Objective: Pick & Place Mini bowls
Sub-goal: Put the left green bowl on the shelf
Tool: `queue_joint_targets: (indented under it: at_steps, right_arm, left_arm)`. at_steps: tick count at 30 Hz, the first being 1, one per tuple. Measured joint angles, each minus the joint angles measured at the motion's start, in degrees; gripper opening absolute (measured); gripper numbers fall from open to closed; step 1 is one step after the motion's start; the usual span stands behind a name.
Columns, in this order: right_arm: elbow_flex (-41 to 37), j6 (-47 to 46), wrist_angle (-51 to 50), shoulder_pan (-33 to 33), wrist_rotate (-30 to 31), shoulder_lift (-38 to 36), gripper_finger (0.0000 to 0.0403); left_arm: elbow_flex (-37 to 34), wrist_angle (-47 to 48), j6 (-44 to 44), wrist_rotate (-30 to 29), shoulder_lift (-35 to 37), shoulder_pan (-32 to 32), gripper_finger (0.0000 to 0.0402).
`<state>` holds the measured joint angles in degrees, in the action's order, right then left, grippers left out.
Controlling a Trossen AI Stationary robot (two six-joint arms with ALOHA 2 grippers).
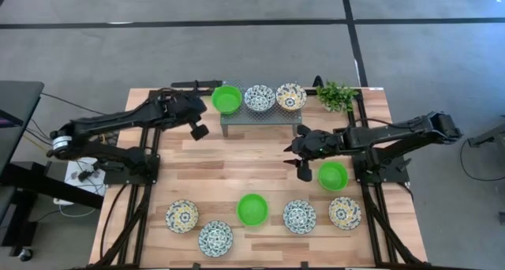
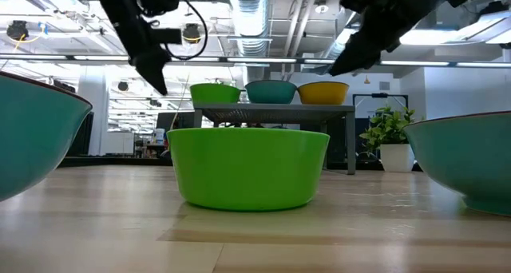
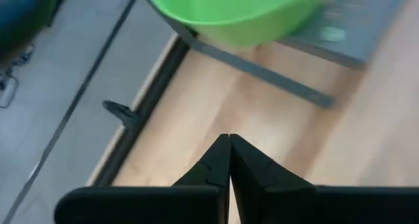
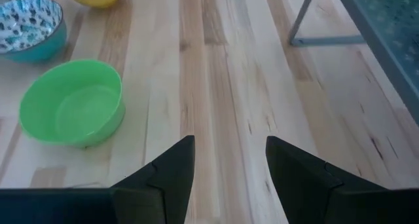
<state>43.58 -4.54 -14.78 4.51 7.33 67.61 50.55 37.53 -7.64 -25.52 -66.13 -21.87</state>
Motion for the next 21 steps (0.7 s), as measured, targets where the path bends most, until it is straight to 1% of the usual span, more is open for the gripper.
queue_joint_targets:
  at_steps: [2,4,8,11,15,21]
  right_arm:
    - [0.01,0.49,0.54,0.0,-0.02,1.34,0.0185]
    - [0.03,1.66,1.86,0.0,-0.02,2.87,0.0185]
    - [0.38,2.06,1.86,-0.25,-0.04,4.76,0.0185]
    - [1.4,2.11,1.97,-0.54,-0.02,4.99,0.0185]
    - [1.82,2.08,1.95,-0.57,-0.02,4.52,0.0185]
    - [1.91,2.14,2.0,-0.57,-0.02,4.42,0.0185]
  left_arm:
    - [-0.87,-3.87,-2.17,0.41,-0.1,-2.03,0.0006]
    - [-0.93,-7.23,-3.34,2.46,-0.33,-3.48,0.0007]
    - [-0.95,-10.66,-3.9,6.9,-1.26,-5.67,0.0006]
    - [-0.95,-13.44,-4.19,8.88,-3.17,-6.01,0.0006]
    - [-0.95,-17.54,-7.02,9.49,-6.53,-5.79,0.0007]
    - [-0.95,-21.75,-7.14,9.46,-9.43,-5.9,0.0007]
